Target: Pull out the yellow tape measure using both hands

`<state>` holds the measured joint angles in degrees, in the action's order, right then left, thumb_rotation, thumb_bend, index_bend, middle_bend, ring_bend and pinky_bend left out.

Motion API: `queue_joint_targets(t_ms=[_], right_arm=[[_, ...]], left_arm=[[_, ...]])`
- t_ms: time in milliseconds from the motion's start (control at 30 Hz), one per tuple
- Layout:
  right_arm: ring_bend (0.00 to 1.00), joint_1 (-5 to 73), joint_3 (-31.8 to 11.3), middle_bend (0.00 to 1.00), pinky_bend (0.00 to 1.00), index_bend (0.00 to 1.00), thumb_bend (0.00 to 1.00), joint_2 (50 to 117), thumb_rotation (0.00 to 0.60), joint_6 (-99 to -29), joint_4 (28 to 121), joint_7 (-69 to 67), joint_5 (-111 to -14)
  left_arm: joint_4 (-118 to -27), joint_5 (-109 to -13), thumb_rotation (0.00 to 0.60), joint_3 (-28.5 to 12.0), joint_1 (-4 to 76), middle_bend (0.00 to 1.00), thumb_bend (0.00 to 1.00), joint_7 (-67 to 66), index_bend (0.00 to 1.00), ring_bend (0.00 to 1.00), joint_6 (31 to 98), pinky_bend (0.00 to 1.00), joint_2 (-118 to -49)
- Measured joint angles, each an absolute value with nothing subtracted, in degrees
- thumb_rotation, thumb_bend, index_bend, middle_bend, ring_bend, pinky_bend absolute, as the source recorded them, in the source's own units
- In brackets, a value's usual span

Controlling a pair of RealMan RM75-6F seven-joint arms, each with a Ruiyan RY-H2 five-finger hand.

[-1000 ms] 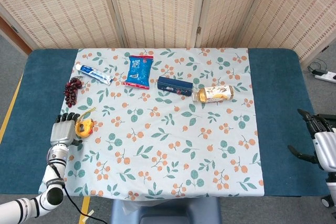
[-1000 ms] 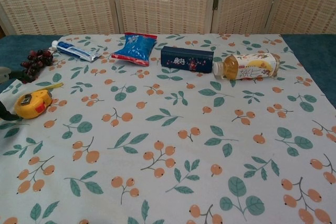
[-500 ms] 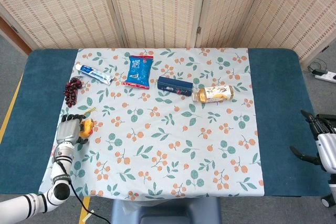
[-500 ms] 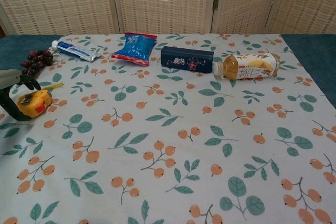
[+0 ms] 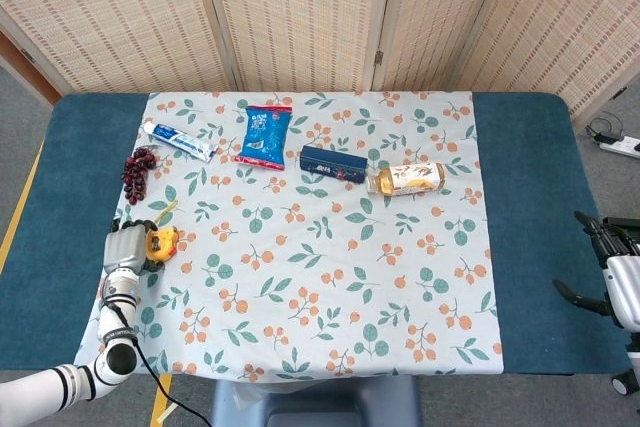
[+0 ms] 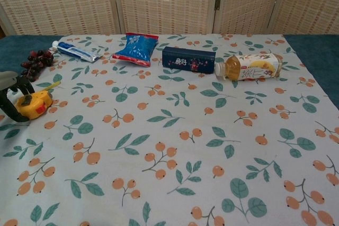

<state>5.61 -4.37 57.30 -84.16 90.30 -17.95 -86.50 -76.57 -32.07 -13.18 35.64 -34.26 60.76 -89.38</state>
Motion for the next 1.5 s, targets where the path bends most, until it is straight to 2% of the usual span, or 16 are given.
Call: queue_joint_targets(t_ms=[367,667,800,1033,1400,1500], right_arm=[[0.21,5.3,-4.4,0.17,0.12,0.0,0.26,57.2,0.6,-84.3,90.7,-17.5,-86.3],[0.21,5.1,-4.5,0.18,0.12,0.0,0.26,56.9,0.6,-84.5,91.3,-17.0,-86.2],[0.21,5.1,-4.6,0.18,0.12,0.0,0.26,56.9,0.6,-84.5,91.5,-16.8,-86.1],[0.22,5.3,-4.7,0.18,0.12,0.0,0.26,56.9,0.6,-84.3,91.7,-16.6,-86.1],[0.23,7.4,-5.2,0.2,0.13,0.01,0.26,56.3,0.6,-82.4,94.0,-16.1,-87.3],[0.23,9.3,-5.5,0.21,0.13,0.06,0.26,56.1,0.6,-80.6,95.7,-16.5,-88.6]], left_arm=[[-74.1,-33.0,0.6,-13.5,35.6,0.36,0.26,-32.4,0.42,0.25,60.5,0.02,-90.4],[-72.6,-34.8,0.6,-13.3,35.6,0.36,0.29,-31.0,0.4,0.23,59.6,0.02,-91.1],[-72.0,-35.6,0.6,-13.5,35.7,0.37,0.36,-30.3,0.43,0.27,59.4,0.04,-91.5],[-69.6,-40.7,0.6,-14.2,35.5,0.46,0.51,-25.0,0.53,0.36,60.0,0.07,-92.9],[-73.4,-47.1,0.6,-15.0,34.8,0.48,0.54,-19.4,0.55,0.38,60.8,0.09,-91.5],[-77.1,-48.9,0.6,-15.4,34.6,0.49,0.54,-17.7,0.56,0.39,61.1,0.1,-90.3]])
